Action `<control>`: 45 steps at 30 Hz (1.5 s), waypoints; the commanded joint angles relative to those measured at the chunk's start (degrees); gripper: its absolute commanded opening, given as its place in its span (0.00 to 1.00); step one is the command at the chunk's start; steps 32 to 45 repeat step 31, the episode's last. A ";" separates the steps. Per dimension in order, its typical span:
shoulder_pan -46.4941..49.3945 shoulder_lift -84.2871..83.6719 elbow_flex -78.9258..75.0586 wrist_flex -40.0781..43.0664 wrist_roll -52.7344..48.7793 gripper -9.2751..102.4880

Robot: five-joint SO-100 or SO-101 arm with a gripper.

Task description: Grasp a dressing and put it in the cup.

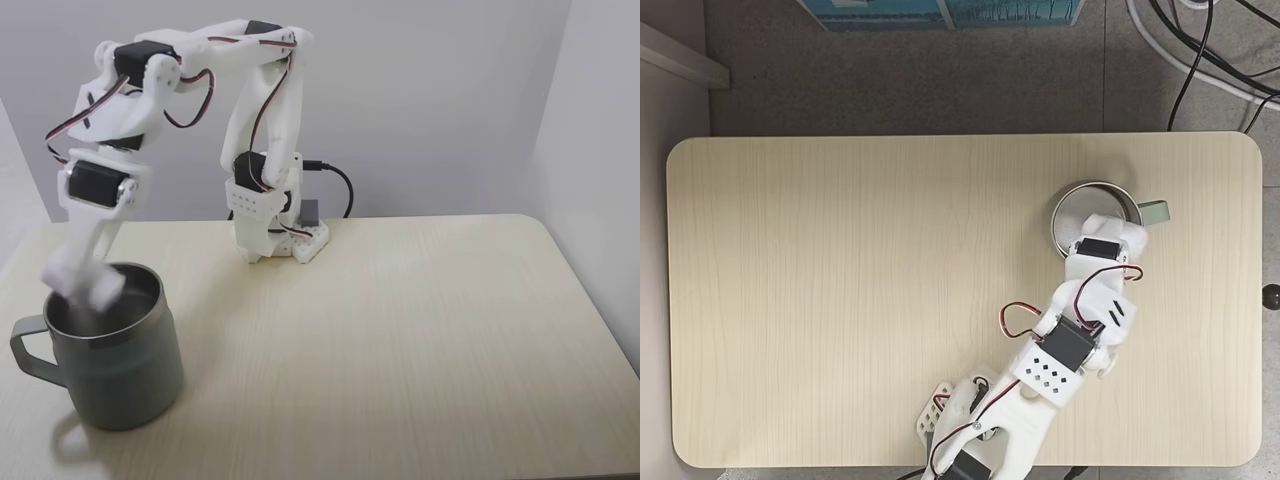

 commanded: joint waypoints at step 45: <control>-0.88 -5.19 -3.52 -0.18 -1.23 0.32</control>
